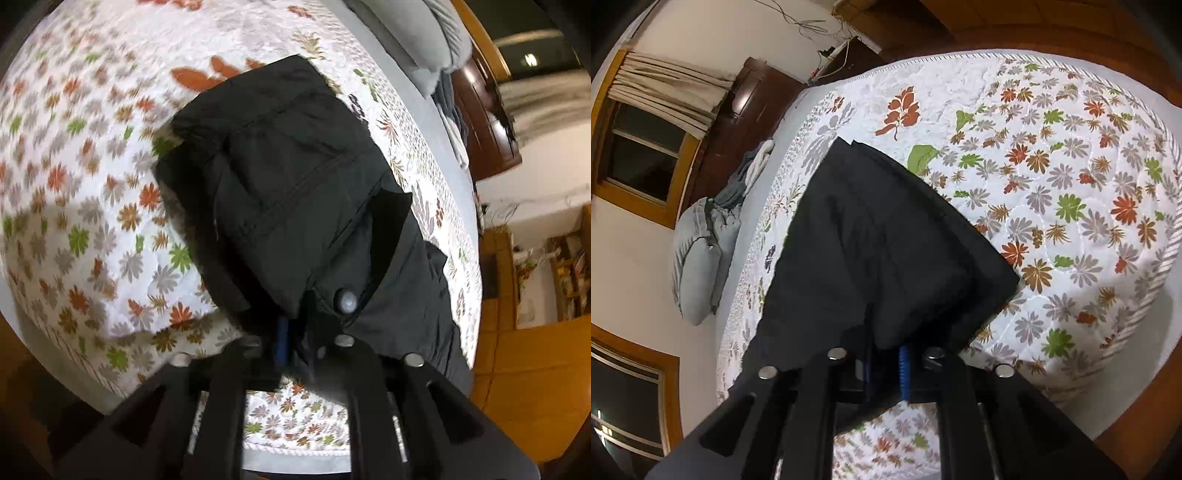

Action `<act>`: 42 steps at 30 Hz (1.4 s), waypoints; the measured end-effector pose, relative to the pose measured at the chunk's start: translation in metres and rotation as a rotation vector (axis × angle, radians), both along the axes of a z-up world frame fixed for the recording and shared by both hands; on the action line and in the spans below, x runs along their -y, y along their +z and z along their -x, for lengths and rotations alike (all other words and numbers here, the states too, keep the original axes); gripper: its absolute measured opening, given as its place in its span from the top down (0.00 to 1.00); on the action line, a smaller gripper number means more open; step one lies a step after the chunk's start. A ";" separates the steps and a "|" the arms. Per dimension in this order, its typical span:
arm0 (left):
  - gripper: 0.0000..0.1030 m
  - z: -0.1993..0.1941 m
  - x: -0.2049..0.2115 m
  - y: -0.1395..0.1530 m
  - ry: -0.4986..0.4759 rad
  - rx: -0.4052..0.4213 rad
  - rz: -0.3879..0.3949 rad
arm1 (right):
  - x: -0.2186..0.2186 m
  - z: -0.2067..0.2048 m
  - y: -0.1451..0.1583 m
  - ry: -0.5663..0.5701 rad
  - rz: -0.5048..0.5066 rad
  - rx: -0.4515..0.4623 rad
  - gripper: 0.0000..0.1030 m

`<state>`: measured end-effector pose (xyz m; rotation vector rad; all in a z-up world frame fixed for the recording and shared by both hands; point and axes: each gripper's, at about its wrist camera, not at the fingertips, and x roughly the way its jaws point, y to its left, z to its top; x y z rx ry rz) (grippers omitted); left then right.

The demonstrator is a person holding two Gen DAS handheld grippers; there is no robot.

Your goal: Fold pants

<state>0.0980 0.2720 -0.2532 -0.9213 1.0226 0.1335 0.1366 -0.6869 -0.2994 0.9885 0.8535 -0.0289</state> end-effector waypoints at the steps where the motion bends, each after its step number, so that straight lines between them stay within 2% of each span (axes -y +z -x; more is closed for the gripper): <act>1: 0.71 0.004 0.000 0.007 0.004 0.004 -0.034 | 0.000 0.003 0.005 -0.001 0.002 -0.001 0.74; 2: 0.45 0.009 -0.001 0.015 0.008 0.012 -0.061 | 0.001 0.009 0.013 -0.003 0.024 0.006 0.60; 3: 0.27 0.017 -0.002 0.027 0.019 0.023 -0.100 | 0.003 0.017 0.020 -0.007 0.044 0.018 0.54; 5: 0.24 0.025 0.000 0.048 0.008 0.056 -0.179 | 0.005 0.035 0.037 -0.032 0.115 0.020 0.54; 7: 0.21 0.026 0.006 0.071 -0.044 0.103 -0.274 | -0.001 0.047 0.058 -0.032 0.186 0.060 0.54; 8: 0.15 0.024 0.008 0.079 -0.062 0.126 -0.308 | -0.005 0.048 0.065 -0.022 0.195 0.081 0.54; 9: 0.13 0.020 0.011 0.084 -0.084 0.144 -0.336 | -0.011 0.046 0.072 -0.002 0.197 0.107 0.54; 12: 0.13 -0.002 0.014 0.086 -0.141 0.169 -0.375 | -0.022 0.027 0.075 0.035 0.171 0.119 0.54; 14: 0.13 -0.017 0.015 0.078 -0.158 0.150 -0.400 | -0.022 0.014 0.070 0.037 0.142 0.111 0.54; 19: 0.13 -0.043 -0.002 0.035 -0.161 0.027 -0.339 | -0.013 -0.002 0.041 0.014 0.086 0.052 0.55; 22: 0.13 -0.047 -0.002 0.024 -0.190 0.011 -0.354 | -0.004 -0.003 0.025 0.001 0.064 0.027 0.66; 24: 0.14 -0.049 -0.001 0.021 -0.202 -0.001 -0.364 | 0.003 -0.003 0.013 -0.006 0.051 0.008 0.85; 26: 0.14 -0.049 -0.007 0.018 -0.188 0.007 -0.323 | 0.013 0.000 0.003 -0.022 0.016 -0.006 0.95; 27: 0.14 -0.049 -0.011 0.017 -0.181 0.013 -0.304 | 0.017 0.002 0.001 -0.031 -0.001 -0.003 0.95; 29: 0.14 -0.047 -0.015 0.020 -0.167 0.022 -0.270 | 0.026 0.010 0.008 -0.066 -0.007 0.021 0.88; 30: 0.14 -0.045 -0.016 0.025 -0.161 0.029 -0.262 | 0.030 0.016 0.012 -0.084 -0.007 0.032 0.77; 31: 0.14 -0.042 -0.016 0.030 -0.155 0.040 -0.258 | 0.037 0.025 0.018 -0.112 -0.017 0.046 0.71; 33: 0.14 -0.035 -0.017 0.041 -0.140 0.069 -0.264 | 0.043 0.036 0.025 -0.134 -0.027 0.057 0.49; 35: 0.12 -0.021 -0.022 0.053 -0.107 0.109 -0.292 | 0.049 0.049 0.029 -0.147 -0.041 0.071 0.45; 37: 0.11 -0.011 -0.030 0.056 -0.071 0.119 -0.285 | 0.053 0.058 0.024 -0.159 -0.082 0.073 0.40; 42: 0.11 0.001 -0.048 0.044 -0.026 0.064 -0.247 | 0.052 0.064 0.000 -0.169 -0.191 0.104 0.35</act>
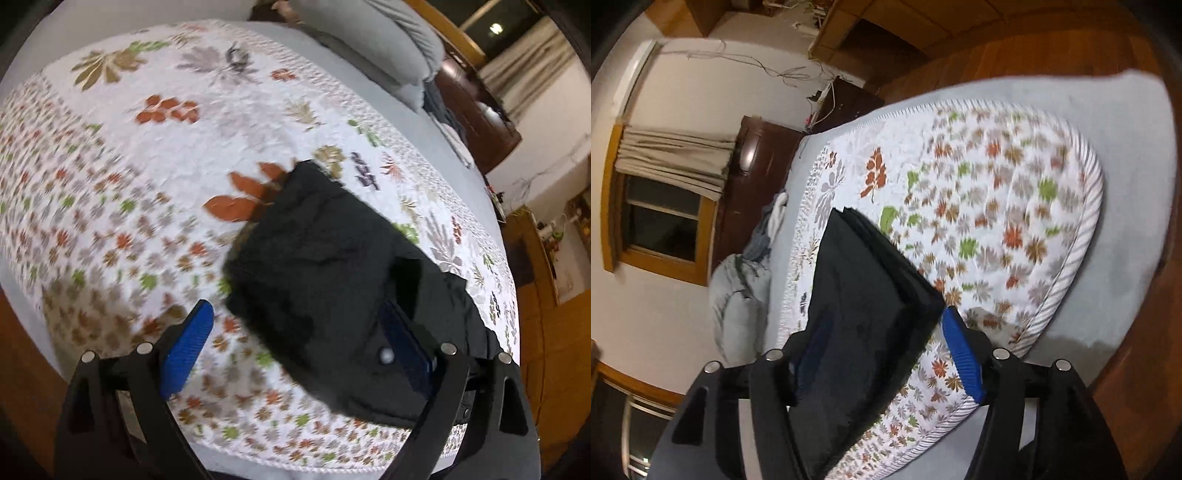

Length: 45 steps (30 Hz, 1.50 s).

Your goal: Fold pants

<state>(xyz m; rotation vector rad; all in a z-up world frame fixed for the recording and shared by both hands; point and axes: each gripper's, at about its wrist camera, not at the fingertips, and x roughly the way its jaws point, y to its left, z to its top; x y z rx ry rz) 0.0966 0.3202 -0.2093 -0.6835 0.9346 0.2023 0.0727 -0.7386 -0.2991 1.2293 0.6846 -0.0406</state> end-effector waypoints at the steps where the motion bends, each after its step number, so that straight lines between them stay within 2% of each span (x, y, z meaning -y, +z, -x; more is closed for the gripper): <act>1: 0.11 0.002 -0.004 -0.003 0.014 -0.002 0.015 | -0.001 -0.001 -0.005 0.000 -0.014 0.004 0.34; 4: 0.11 0.001 -0.011 -0.008 0.044 -0.008 0.062 | -0.007 -0.006 -0.017 0.007 -0.050 0.019 0.32; 9: 0.11 -0.008 -0.008 -0.021 0.051 -0.032 0.095 | -0.002 -0.008 -0.030 -0.001 -0.106 0.084 0.28; 14: 0.11 -0.019 0.005 -0.032 0.047 -0.060 0.081 | 0.001 -0.021 -0.037 0.010 -0.136 0.132 0.23; 20: 0.11 -0.027 0.023 -0.038 0.019 -0.081 0.052 | -0.007 -0.020 -0.044 0.053 -0.151 0.187 0.23; 23: 0.11 -0.026 0.023 -0.041 0.041 -0.080 0.062 | -0.004 -0.029 -0.047 0.029 -0.193 0.207 0.15; 25: 0.11 -0.026 0.022 -0.040 0.052 -0.079 0.072 | -0.007 -0.030 -0.041 0.035 -0.167 0.204 0.15; 27: 0.11 -0.027 0.022 -0.038 0.050 -0.081 0.072 | -0.018 -0.031 -0.027 0.098 -0.150 0.261 0.24; 28: 0.11 -0.028 0.022 -0.038 0.046 -0.086 0.068 | -0.020 -0.033 -0.026 0.112 -0.148 0.261 0.24; 31: 0.11 -0.028 0.022 -0.038 0.054 -0.086 0.071 | -0.017 -0.043 -0.035 0.085 -0.187 0.259 0.25; 34: 0.11 -0.029 0.021 -0.037 0.058 -0.084 0.077 | -0.016 -0.044 -0.044 0.059 -0.192 0.255 0.34; 37: 0.11 -0.027 0.020 -0.037 0.053 -0.076 0.083 | -0.012 -0.040 -0.046 0.049 -0.209 0.254 0.54; 38: 0.12 -0.026 0.020 -0.036 0.052 -0.069 0.085 | -0.012 -0.040 -0.046 0.050 -0.203 0.245 0.68; 39: 0.12 -0.024 0.019 -0.036 0.056 -0.061 0.091 | -0.011 -0.041 -0.046 0.054 -0.200 0.237 0.75; 45: 0.12 -0.018 0.013 -0.032 0.077 -0.034 0.142 | -0.017 -0.045 -0.023 0.062 -0.125 0.213 0.80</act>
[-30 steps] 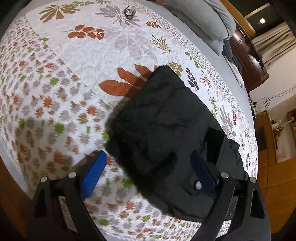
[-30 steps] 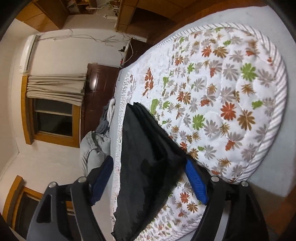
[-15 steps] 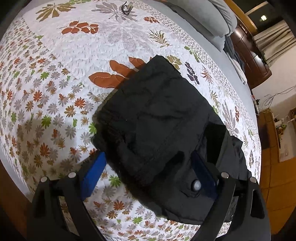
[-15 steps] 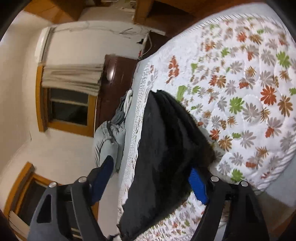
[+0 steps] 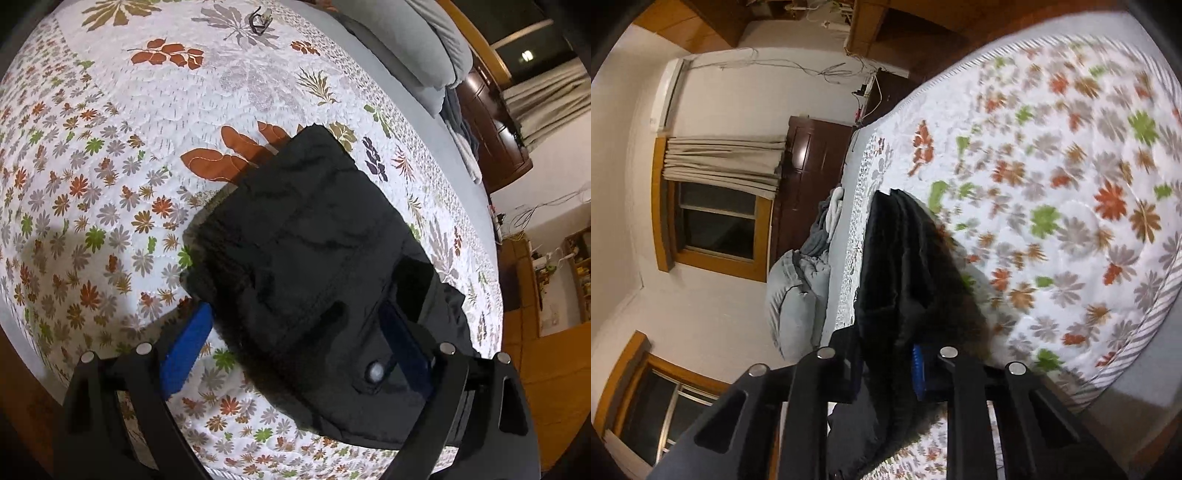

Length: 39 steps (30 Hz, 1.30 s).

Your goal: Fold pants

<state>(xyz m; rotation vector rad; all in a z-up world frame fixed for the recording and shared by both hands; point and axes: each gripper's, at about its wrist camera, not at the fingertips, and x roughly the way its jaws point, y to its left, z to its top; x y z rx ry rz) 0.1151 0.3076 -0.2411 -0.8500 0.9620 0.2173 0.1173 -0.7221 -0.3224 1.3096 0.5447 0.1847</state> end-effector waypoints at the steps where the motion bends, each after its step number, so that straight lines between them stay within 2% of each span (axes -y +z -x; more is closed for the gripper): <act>1: 0.11 0.001 -0.001 0.002 0.003 0.006 0.005 | -0.002 -0.001 0.005 0.001 0.009 0.001 0.80; 6: 0.11 0.003 -0.007 0.010 -0.004 0.041 0.027 | -0.013 -0.011 0.041 0.019 0.091 -0.004 0.81; 11: 0.11 0.002 -0.014 0.004 -0.006 0.015 0.045 | -0.024 -0.020 0.071 0.026 0.152 -0.016 0.81; 17: 0.10 -0.001 -0.016 -0.007 -0.015 0.014 0.071 | -0.035 -0.015 0.088 0.024 0.186 -0.018 0.81; 25: 0.10 -0.002 -0.015 -0.012 -0.022 0.024 0.068 | -0.045 -0.017 0.109 0.029 0.234 -0.021 0.81; 31: 0.09 0.002 -0.015 -0.016 -0.022 0.033 0.090 | -0.068 -0.025 0.142 0.064 0.332 -0.007 0.81; 39: 0.09 0.004 -0.017 -0.017 -0.016 0.045 0.106 | -0.125 -0.039 0.203 0.156 0.531 0.049 0.81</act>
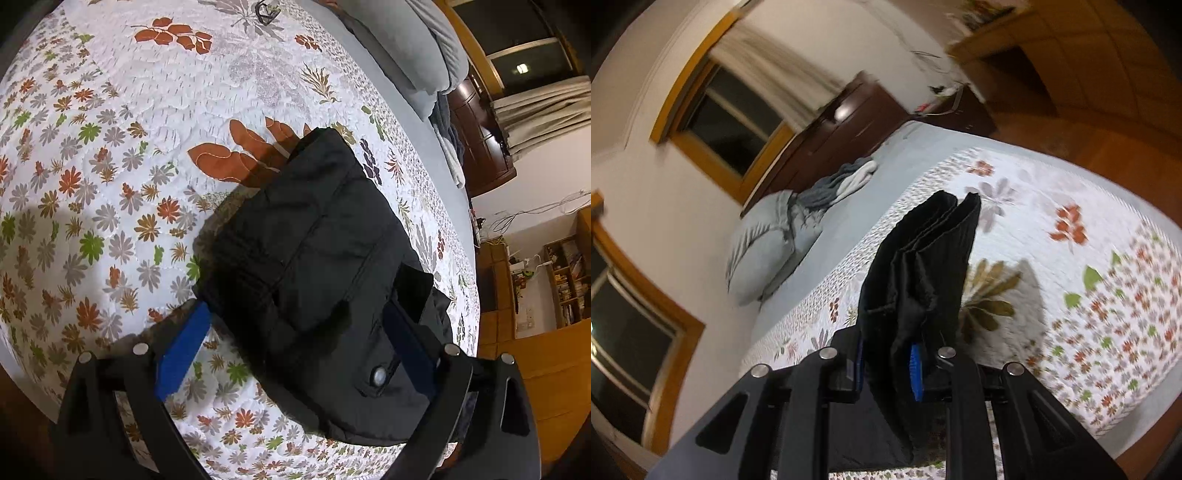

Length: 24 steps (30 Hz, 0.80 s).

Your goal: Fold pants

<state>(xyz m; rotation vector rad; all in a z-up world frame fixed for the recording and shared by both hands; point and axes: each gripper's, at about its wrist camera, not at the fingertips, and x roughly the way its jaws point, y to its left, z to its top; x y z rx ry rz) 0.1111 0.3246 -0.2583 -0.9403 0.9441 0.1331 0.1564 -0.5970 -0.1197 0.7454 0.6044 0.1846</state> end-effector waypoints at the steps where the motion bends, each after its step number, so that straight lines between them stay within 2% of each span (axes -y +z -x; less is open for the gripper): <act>1: 0.09 0.001 0.000 0.000 -0.001 0.001 0.001 | -0.010 -0.002 0.009 0.016 0.029 0.007 0.81; 12: 0.09 0.005 -0.003 0.000 -0.003 0.013 0.022 | -0.104 -0.016 0.061 0.160 0.226 0.057 0.81; 17: 0.08 0.007 -0.004 0.000 -0.005 0.019 0.032 | -0.153 -0.021 0.073 0.223 0.320 0.072 0.81; 24: 0.08 0.010 -0.005 -0.002 -0.005 0.027 0.043 | -0.236 -0.022 0.074 0.319 0.470 0.080 0.82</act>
